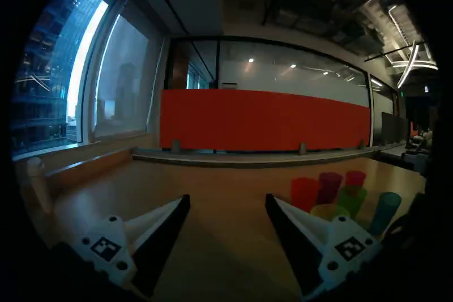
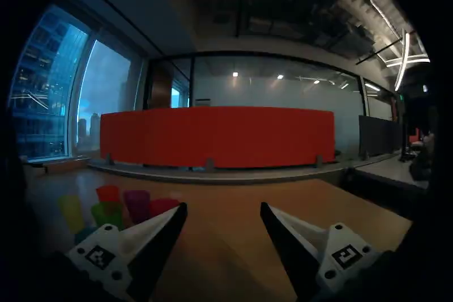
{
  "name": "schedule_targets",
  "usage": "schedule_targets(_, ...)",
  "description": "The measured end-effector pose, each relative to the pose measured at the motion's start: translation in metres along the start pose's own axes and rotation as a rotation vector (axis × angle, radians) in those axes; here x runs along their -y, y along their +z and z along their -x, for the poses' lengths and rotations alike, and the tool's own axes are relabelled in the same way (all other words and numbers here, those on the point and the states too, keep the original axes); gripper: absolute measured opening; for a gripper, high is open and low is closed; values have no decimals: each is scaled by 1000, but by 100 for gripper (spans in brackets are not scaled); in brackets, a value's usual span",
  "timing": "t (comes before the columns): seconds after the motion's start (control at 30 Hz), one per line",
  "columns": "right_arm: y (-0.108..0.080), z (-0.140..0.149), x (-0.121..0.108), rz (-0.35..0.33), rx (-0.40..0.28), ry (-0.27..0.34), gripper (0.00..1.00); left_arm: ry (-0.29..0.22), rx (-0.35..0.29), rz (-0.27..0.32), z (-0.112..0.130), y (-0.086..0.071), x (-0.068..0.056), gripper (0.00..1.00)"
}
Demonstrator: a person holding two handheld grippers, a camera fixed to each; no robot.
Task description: Pour water
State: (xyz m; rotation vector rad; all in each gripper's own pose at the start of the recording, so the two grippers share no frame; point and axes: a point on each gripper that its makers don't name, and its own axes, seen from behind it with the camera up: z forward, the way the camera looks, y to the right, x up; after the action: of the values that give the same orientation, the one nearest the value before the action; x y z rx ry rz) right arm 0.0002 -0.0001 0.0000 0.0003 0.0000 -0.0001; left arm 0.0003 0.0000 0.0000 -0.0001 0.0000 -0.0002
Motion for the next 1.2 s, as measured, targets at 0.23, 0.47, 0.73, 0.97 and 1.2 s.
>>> schedule_targets(0.23, 3, -21, 4, -34, 6, -11, 100, 7, -2, 14, -25, 2, -2, 98)
schedule_targets(0.47, 8, -48, 7, -71, 34, -35, 100, 56, 0, 33, -62, 5, -7, 99)
schedule_targets(0.73, 18, -82, 11, -110, 70, -19, 100, 70, 12, 57, -107, 15, -14, 99)
schedule_targets(0.97, 24, -114, 15, -158, 71, 12, 100, 70, 13, 102, -144, 23, -27, 98)
schedule_targets(1.2, 30, -146, 15, -182, 75, 37, 100, 70, 2, 143, -183, 32, -40, 99)
